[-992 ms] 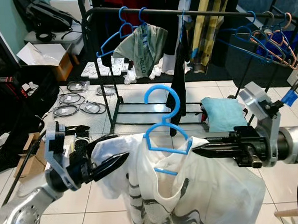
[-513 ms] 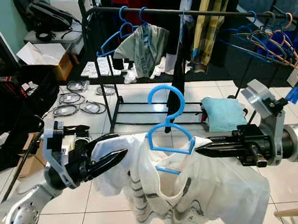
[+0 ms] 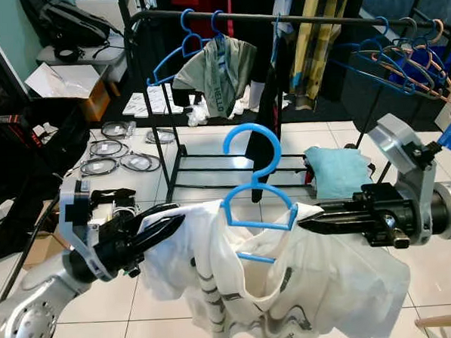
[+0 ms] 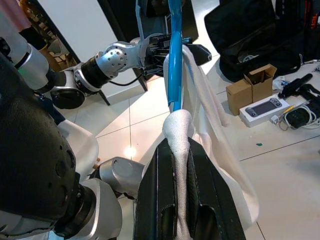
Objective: Hang hanger
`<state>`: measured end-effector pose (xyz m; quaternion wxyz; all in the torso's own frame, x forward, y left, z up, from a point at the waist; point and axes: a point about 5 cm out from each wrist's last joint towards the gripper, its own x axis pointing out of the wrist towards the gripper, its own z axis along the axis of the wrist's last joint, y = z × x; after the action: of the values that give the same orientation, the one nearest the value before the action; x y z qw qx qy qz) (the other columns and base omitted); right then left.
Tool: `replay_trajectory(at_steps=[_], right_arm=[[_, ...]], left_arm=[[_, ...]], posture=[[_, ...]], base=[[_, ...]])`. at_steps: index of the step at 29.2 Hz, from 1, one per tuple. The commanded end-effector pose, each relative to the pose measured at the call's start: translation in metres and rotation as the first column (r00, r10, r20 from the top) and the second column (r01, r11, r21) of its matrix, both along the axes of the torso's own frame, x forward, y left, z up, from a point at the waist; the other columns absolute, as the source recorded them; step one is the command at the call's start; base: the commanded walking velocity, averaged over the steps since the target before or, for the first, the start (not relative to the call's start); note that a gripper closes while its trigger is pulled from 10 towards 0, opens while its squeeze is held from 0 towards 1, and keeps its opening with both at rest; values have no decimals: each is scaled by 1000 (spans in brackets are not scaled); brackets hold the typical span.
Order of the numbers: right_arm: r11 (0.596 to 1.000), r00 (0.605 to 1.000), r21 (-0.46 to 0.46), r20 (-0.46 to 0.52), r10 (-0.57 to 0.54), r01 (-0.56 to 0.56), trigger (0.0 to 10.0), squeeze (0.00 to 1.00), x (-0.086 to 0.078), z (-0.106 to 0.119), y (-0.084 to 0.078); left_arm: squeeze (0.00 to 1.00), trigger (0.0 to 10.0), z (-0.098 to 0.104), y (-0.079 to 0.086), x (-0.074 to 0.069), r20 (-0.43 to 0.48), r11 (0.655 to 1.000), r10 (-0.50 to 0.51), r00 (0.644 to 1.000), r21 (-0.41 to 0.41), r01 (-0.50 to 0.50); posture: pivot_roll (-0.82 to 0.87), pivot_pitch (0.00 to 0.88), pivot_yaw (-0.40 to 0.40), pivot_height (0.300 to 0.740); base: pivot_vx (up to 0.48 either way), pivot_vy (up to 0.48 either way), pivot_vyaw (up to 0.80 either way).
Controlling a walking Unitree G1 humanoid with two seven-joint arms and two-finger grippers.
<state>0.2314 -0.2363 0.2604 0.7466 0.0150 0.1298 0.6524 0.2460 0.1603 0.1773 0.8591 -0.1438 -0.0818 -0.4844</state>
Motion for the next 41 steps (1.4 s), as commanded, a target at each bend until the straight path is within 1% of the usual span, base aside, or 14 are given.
replay_trajectory(at_steps=[1, 2, 3, 4, 7, 12, 14, 15, 16, 17, 24, 29, 35, 41], right_arm=[[1000, 998, 29, 63, -14, 12, 0, 0, -2, 16, -9], [1000, 998, 29, 64, -14, 12, 0, 0, -2, 16, -9], [1000, 998, 29, 64, -14, 12, 0, 0, -2, 16, -9], [1000, 998, 29, 64, -14, 12, 0, 0, -2, 16, -9], [1000, 998, 27, 66, -15, 14, 0, 0, -1, 16, -9], [999, 996, 13, 77, -46, 45, 0, 0, -1, 21, -18], [999, 996, 13, 77, -46, 45, 0, 0, -1, 21, -18], [999, 996, 11, 78, -50, 49, 0, 0, -1, 21, -20], [999, 996, 11, 78, -50, 49, 0, 0, -1, 21, -20], [999, 995, 11, 79, -53, 52, 0, 0, -1, 21, -21], [999, 995, 19, 81, -50, 49, 0, 0, -3, 23, -20], [999, 998, 16, 54, 27, -28, 0, 0, -13, 28, -14], [999, 997, -2, 60, 47, -47, 0, 0, -17, 35, -14], [999, 997, -11, 65, 32, -31, 0, 0, -17, 36, -17]], left_arm=[[0, 10000, -10, 14, 1, -54, 997, 69, 996, 24, -67], [275, 10000, -11, 14, 1, -65, 998, 64, 996, 22, -63], [275, 10000, -11, 14, 1, -65, 998, 64, 996, 22, -63], [1000, 10000, -11, 14, 1, -79, 998, 55, 995, 13, -54], [1000, 10000, -11, 15, 1, -79, 998, 57, 995, 14, -56], [1000, 10000, -3, 43, -2, -78, 998, 67, 995, -2, -67], [1000, 10000, -3, 43, -2, -78, 998, 67, 995, -2, -67], [502, 10000, -1, 48, -3, -71, 998, 63, 995, 9, -63], [502, 10000, -1, 48, -3, -71, 998, 63, 995, 9, -63], [0, 10000, -1, 53, -2, -67, 997, 81, 994, 13, -81], [0, 10000, -3, 60, 3, -54, 989, 143, 988, 29, -142], [0, 10000, -10, 65, 10, -36, 978, 200, 979, 72, -197], [0, 10000, -10, 66, 13, -26, 982, 154, 988, 119, -150], [0, 10000, -10, 70, 16, -22, 982, 148, 989, 122, -144]], posture=[[-77, 84, -35, 740], [-77, 84, -36, 740], [-77, 84, -36, 740], [-78, 83, -37, 740], [-77, 82, -38, 740], [-78, 81, -38, 740], [-78, 81, -38, 740], [-77, 80, -36, 740], [-77, 80, -36, 740], [-74, 78, -36, 740], [-77, 77, -35, 740], [-78, 82, -37, 740], [-82, 85, -34, 740], [-86, 86, -31, 740]], base=[[0, 0, 0], [0, 0, 0], [0, 0, 0], [0, 0, 0], [0, 0, 0], [0, 0, 0], [0, 0, 0], [0, 0, 0], [0, 0, 0], [0, 0, 0], [0, 0, 0], [0, 0, 0], [0, 0, 0], [0, 0, 0]])
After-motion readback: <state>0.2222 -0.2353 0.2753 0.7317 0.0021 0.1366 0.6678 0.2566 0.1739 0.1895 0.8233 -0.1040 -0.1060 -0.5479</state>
